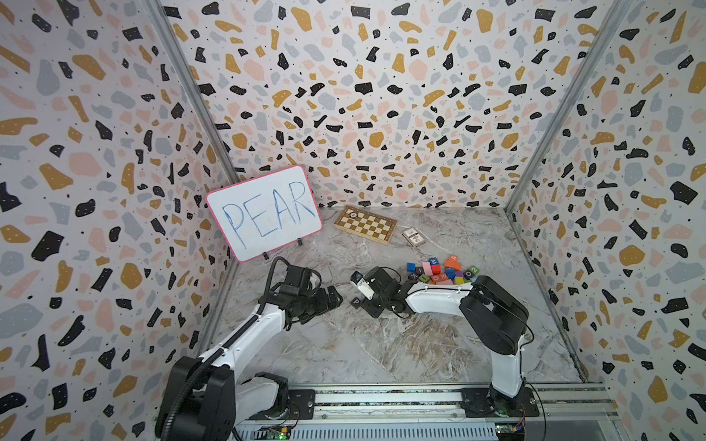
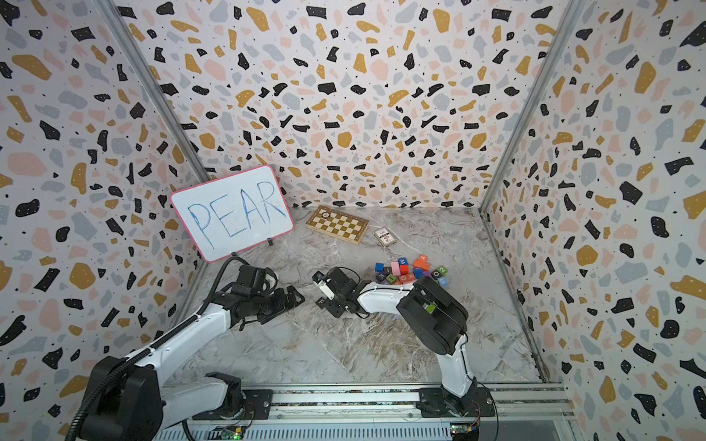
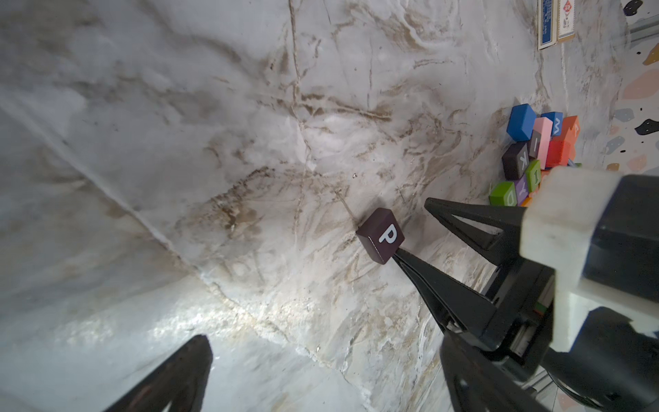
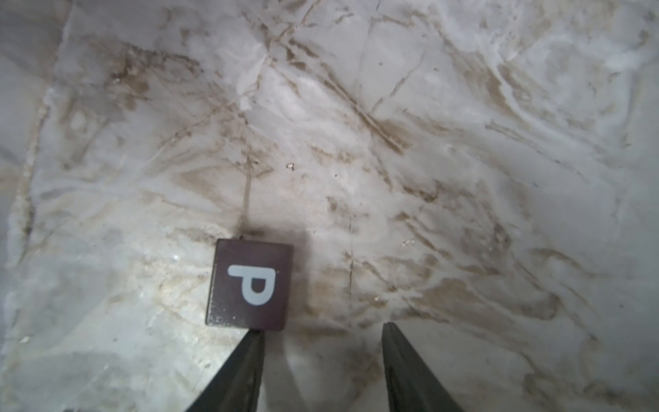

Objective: Spell the uppercase word “pear” with letter blocks
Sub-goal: Place the letter block at the center of the board.

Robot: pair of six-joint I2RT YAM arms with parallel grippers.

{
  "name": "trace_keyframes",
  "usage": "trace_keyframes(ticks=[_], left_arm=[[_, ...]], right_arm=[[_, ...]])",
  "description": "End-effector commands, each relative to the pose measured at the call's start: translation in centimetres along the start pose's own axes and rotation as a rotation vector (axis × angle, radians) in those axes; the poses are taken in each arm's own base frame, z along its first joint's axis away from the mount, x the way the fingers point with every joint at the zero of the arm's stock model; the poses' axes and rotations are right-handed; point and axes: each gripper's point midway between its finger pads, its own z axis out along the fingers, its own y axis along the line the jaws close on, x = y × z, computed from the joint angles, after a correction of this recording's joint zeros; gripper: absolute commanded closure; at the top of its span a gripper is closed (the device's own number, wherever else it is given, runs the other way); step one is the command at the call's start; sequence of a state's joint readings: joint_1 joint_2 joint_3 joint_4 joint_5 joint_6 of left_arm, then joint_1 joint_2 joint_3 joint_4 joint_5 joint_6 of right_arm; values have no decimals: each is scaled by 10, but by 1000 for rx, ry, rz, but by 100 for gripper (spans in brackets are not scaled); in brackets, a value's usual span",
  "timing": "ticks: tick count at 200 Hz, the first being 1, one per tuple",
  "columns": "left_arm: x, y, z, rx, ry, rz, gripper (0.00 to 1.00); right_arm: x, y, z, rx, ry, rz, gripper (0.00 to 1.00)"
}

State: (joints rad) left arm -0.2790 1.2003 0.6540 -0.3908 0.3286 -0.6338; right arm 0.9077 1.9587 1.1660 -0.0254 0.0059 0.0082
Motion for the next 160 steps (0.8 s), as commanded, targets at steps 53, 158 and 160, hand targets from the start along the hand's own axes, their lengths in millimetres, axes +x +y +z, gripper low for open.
trace_keyframes(ticks=[53, 158, 160], left_arm=[[-18, -20, 25, -154, 52, 306, 8], [-21, -32, 66, -343, 74, 399, 26], [-21, -33, 67, -344, 73, 400, 27]], right_arm=[[-26, -24, -23, -73, -156, 201, 30], [-4, -51, -67, -6, -234, 263, 0], [-3, -51, -68, -5, -235, 264, 0]])
